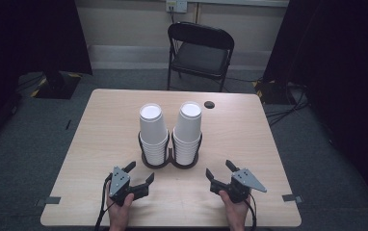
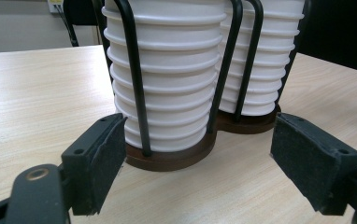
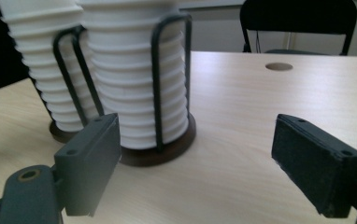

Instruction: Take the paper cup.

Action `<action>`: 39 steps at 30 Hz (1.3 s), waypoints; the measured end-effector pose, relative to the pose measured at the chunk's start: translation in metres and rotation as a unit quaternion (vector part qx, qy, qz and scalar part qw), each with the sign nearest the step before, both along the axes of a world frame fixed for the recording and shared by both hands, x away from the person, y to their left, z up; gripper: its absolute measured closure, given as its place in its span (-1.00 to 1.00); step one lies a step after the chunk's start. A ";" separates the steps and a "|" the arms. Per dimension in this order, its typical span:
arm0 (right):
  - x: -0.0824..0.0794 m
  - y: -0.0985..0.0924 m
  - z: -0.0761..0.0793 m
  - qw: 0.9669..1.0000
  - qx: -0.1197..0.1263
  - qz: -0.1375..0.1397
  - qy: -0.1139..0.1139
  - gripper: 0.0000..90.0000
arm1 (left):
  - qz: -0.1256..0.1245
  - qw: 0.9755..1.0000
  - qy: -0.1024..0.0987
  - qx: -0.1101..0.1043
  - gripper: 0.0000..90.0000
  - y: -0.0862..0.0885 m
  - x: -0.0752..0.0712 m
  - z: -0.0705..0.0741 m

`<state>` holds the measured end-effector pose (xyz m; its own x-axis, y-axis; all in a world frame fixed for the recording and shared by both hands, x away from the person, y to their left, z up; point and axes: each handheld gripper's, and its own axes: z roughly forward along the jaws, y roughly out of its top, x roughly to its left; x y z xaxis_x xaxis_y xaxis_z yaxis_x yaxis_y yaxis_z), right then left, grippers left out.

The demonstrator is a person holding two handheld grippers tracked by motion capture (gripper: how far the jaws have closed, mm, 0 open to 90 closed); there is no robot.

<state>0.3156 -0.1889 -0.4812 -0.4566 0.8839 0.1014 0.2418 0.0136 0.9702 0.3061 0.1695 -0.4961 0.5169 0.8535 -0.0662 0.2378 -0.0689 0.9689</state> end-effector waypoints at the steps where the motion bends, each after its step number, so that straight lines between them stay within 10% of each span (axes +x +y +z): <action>1: 0.000 0.001 0.003 1.000 0.003 0.004 -0.003 -0.65 | 0.001 1.000 0.000 0.000 -0.59 0.000 0.000 0.000; 39: 0.040 0.034 0.087 0.994 0.003 0.091 -0.057 -0.70 | 0.002 1.000 -0.006 -0.002 -0.59 0.001 -0.001 0.000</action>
